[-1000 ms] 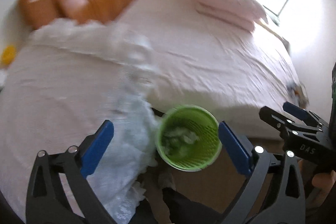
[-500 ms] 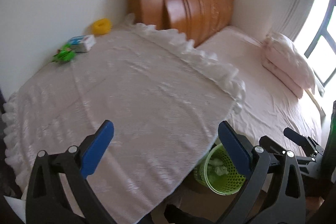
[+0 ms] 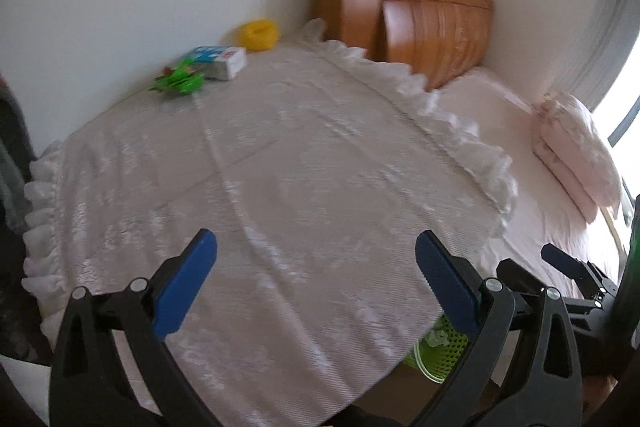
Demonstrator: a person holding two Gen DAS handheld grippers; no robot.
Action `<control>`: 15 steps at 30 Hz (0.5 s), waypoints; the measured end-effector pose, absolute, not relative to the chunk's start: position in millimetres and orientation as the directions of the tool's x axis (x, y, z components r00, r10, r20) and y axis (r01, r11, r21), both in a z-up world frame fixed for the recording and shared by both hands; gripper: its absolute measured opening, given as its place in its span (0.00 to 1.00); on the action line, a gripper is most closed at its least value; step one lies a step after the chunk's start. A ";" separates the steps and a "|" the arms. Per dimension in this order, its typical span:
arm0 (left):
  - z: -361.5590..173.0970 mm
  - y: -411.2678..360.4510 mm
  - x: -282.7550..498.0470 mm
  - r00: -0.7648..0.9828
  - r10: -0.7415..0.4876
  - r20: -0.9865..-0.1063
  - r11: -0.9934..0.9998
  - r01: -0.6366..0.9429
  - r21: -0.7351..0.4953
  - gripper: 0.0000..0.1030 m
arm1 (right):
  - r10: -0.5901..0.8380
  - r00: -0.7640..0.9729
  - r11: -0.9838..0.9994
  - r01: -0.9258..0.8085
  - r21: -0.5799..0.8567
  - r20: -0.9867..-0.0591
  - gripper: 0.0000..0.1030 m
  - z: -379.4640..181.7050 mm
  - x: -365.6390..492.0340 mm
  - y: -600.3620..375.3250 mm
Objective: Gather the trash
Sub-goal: 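Move both tools back over the bed toward the milk carton and yellow sleeve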
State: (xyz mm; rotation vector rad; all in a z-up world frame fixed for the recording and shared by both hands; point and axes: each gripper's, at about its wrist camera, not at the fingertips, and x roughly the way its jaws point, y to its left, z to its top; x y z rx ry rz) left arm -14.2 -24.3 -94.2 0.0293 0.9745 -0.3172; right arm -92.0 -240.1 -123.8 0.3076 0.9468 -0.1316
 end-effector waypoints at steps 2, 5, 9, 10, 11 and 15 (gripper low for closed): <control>-97.3 -7.8 -4.2 0.521 -0.225 -0.823 0.964 0.240 -0.112 0.92 | 0.045 0.576 0.953 0.219 0.207 -0.816 0.98 -127.3 -74.2 -232.3; -102.8 16.4 12.0 0.523 -0.188 -0.831 0.978 0.181 -0.107 0.92 | 0.084 0.566 0.959 0.177 0.221 -0.820 0.98 -134.3 -46.0 -221.3; -111.8 48.1 36.8 0.515 -0.145 -0.845 0.989 0.105 -0.106 0.92 | 0.120 0.554 0.971 0.107 0.213 -0.824 0.98 -141.2 -4.9 -204.7; -114.2 56.0 42.1 0.512 -0.137 -0.848 0.990 0.086 -0.108 0.92 | 0.126 0.553 0.974 0.090 0.210 -0.824 0.98 -141.9 5.3 -201.2; -116.4 62.2 46.4 0.509 -0.131 -0.851 0.991 0.071 -0.111 0.92 | 0.141 0.550 0.979 0.045 0.198 -0.823 0.98 -143.9 28.4 -191.7; -127.2 87.9 70.4 0.493 -0.108 -0.863 0.993 0.003 -0.122 0.92 | 0.165 0.554 0.984 -0.042 0.171 -0.816 0.98 -146.0 83.3 -173.2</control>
